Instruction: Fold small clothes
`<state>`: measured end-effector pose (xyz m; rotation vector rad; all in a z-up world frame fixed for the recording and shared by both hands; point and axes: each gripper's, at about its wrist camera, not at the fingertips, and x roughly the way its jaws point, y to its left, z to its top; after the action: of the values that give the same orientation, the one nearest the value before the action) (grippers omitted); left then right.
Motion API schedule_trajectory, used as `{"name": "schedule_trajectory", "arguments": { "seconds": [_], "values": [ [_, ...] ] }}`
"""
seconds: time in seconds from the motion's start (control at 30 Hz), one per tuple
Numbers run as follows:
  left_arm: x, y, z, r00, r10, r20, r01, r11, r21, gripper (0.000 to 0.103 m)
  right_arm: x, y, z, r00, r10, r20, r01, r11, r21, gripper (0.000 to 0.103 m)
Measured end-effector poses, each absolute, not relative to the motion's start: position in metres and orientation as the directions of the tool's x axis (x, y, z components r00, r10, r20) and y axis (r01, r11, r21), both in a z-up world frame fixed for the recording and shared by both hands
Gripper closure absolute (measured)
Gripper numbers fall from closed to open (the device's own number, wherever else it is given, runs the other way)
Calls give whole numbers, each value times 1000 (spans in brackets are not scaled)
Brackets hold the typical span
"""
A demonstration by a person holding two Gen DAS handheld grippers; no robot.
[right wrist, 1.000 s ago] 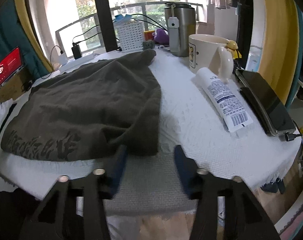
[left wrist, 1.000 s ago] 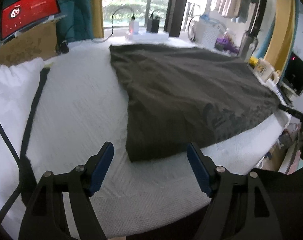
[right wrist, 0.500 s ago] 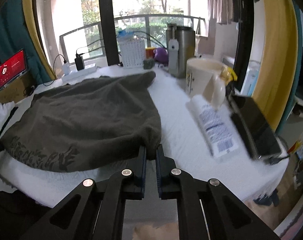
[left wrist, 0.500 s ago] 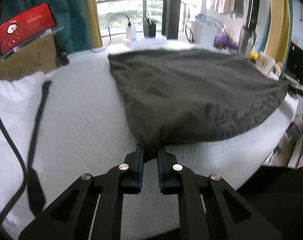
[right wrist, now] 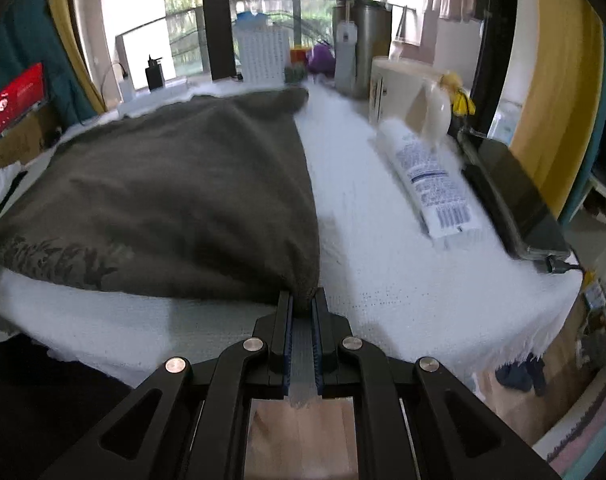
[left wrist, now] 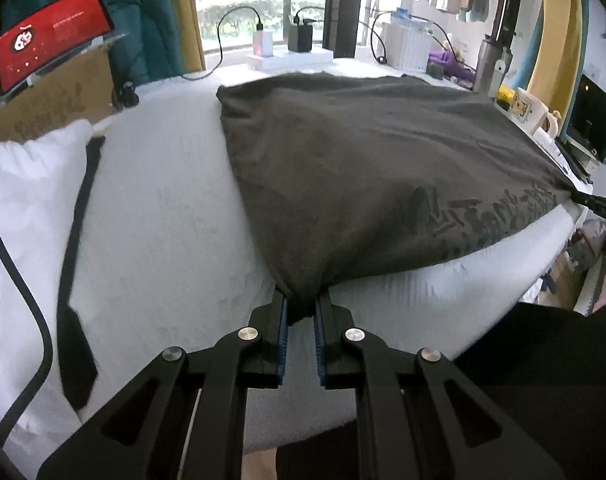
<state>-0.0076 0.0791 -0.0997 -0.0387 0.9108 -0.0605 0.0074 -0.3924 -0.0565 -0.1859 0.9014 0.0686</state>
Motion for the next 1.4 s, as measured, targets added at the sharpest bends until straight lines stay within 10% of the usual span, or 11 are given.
{"name": "schedule_trajectory", "arguments": {
  "seconds": [0.4, 0.47, 0.53, 1.27, 1.4],
  "values": [
    [-18, 90, -96, 607, -59, -793, 9, 998, -67, 90, 5, -395, -34, 638, -150, -755, -61, 968, -245, 86],
    [-22, 98, -91, 622, -45, -782, -17, 997, -71, 90, 8, -390, -31, 652, -138, -746, -69, 969, -239, 38],
    [-23, 108, -86, 640, -28, -768, -50, 996, -78, 90, 13, -383, -28, 674, -117, -729, -78, 971, -228, 22],
    [75, 87, -67, 702, -160, -693, 50, 983, -176, 78, 137, -292, -28, 673, 43, -738, -222, 964, -145, 22],
    [95, 92, -67, 701, -175, -691, 37, 977, -210, 78, 159, -280, -29, 657, 49, -752, -251, 955, -156, 41]
  ]
}}
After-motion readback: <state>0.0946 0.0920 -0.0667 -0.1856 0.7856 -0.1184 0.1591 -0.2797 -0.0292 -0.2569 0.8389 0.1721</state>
